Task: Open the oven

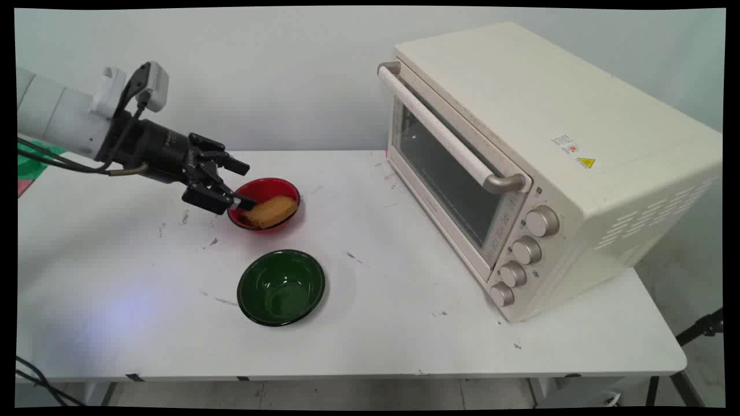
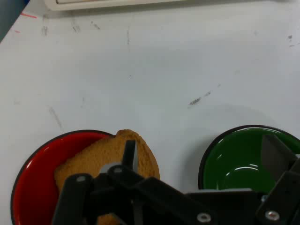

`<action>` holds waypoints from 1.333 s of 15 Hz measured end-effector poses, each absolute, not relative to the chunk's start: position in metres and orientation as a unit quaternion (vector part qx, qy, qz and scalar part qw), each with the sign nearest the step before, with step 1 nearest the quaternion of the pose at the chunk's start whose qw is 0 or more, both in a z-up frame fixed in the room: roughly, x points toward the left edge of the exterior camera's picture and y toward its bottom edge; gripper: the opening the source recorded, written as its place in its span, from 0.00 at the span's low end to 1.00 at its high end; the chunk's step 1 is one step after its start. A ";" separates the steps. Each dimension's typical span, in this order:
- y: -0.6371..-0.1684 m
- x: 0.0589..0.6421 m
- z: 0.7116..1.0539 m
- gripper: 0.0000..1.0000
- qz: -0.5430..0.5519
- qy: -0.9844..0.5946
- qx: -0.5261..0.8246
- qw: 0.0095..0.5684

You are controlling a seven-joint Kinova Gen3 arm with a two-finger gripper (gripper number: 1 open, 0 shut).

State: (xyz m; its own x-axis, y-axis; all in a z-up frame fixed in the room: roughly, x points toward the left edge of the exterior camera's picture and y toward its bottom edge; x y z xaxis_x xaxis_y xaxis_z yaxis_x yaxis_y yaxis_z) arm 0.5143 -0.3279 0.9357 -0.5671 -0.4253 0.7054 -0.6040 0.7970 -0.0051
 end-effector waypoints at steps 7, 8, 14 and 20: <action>-0.335 0.499 0.954 1.00 0.119 -0.878 0.309 0.345; -0.338 0.495 0.959 1.00 0.120 -0.877 0.313 0.343; -0.369 0.449 1.008 1.00 0.129 -0.870 0.331 0.342; -0.406 0.402 1.048 1.00 0.137 -0.866 0.336 0.344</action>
State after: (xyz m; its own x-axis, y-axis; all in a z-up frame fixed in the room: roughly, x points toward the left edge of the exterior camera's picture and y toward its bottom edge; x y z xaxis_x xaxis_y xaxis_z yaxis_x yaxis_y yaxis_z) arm 0.4022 -0.4058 1.0483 -0.5373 -0.4885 0.6875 -0.6764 0.7365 -0.0053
